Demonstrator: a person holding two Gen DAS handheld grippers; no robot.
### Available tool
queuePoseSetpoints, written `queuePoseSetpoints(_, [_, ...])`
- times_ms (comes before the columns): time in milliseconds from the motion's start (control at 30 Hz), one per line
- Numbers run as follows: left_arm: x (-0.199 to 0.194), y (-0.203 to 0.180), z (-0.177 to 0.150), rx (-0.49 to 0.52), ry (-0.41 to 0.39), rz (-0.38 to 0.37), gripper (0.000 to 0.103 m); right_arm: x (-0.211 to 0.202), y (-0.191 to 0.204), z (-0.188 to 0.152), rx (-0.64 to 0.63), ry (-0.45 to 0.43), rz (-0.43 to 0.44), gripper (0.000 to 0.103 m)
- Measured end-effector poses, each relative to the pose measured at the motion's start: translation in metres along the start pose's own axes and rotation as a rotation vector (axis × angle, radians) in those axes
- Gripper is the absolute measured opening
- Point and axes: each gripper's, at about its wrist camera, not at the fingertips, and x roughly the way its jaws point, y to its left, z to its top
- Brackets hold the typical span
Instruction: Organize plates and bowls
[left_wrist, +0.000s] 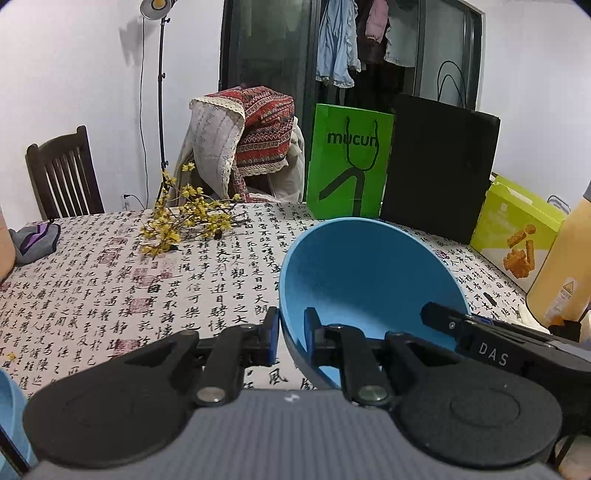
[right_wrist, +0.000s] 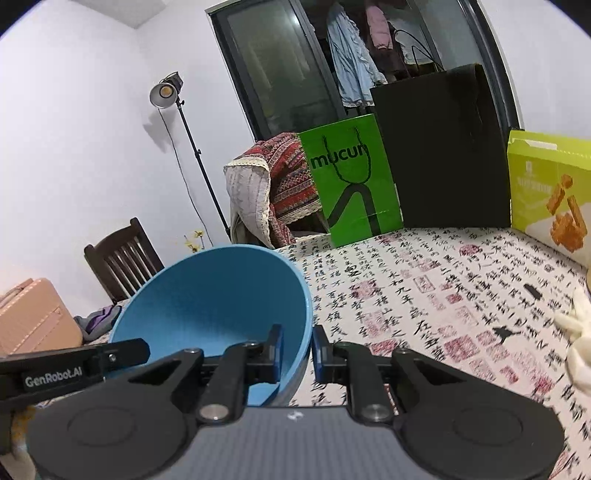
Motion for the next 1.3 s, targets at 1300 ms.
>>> queuePoseSetpoints(1300, [-0.088, 0.112, -0.056, -0.128, -0.102, 0.059, 0.014, -0.025, 0.114, -0.054, -0.016, -0.011, 0.091, 0.009])
